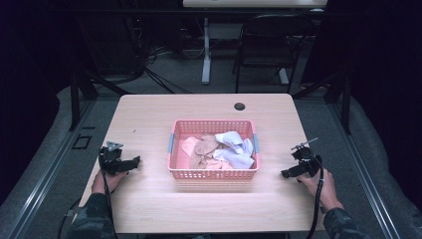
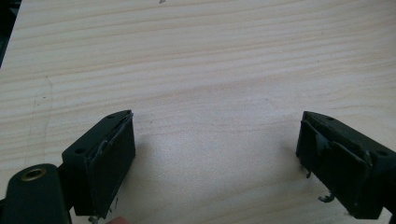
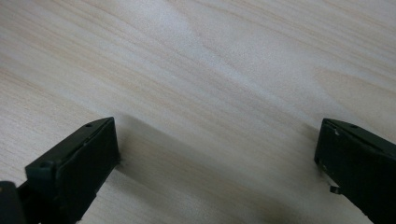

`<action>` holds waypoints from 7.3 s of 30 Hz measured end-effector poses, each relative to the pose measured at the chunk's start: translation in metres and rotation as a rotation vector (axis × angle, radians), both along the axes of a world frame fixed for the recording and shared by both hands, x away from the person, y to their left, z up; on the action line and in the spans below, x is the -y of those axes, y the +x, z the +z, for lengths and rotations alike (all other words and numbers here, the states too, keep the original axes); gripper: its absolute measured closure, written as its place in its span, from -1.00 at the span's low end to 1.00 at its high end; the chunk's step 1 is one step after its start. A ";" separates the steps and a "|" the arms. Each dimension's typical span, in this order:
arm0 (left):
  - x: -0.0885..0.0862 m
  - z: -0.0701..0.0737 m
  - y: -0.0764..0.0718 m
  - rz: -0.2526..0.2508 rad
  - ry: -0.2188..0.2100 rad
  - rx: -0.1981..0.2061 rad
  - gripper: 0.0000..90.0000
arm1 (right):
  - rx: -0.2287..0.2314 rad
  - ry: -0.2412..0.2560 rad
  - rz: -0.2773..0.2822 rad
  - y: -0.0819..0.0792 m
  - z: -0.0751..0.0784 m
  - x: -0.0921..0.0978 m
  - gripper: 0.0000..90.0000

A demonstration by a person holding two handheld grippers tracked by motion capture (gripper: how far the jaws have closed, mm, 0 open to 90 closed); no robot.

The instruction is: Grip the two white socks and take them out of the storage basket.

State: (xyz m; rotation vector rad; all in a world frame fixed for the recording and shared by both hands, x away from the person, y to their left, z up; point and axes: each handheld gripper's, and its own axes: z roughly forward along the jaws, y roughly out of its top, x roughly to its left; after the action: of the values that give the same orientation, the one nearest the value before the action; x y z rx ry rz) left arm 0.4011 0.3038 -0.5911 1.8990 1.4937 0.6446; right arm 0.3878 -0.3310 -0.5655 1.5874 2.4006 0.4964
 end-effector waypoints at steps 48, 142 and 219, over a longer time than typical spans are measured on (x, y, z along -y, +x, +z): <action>0.001 0.000 0.000 -0.014 -0.002 -0.001 -0.75 | -0.028 -0.023 0.010 0.001 0.003 0.007 -1.00; 0.003 0.000 0.001 -0.023 0.002 0.000 -0.76 | -0.249 -0.039 0.276 0.107 0.067 -0.197 0.08; 0.004 0.000 0.000 -0.026 0.000 -0.003 -0.76 | 0.184 0.235 0.323 0.040 0.241 -0.127 0.91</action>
State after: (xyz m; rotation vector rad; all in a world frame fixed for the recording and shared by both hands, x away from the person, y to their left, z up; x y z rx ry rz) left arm 0.4015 0.3002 -0.5910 1.9169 1.4681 0.6299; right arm 0.4277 -0.2042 -0.3246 1.1702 2.5361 0.9716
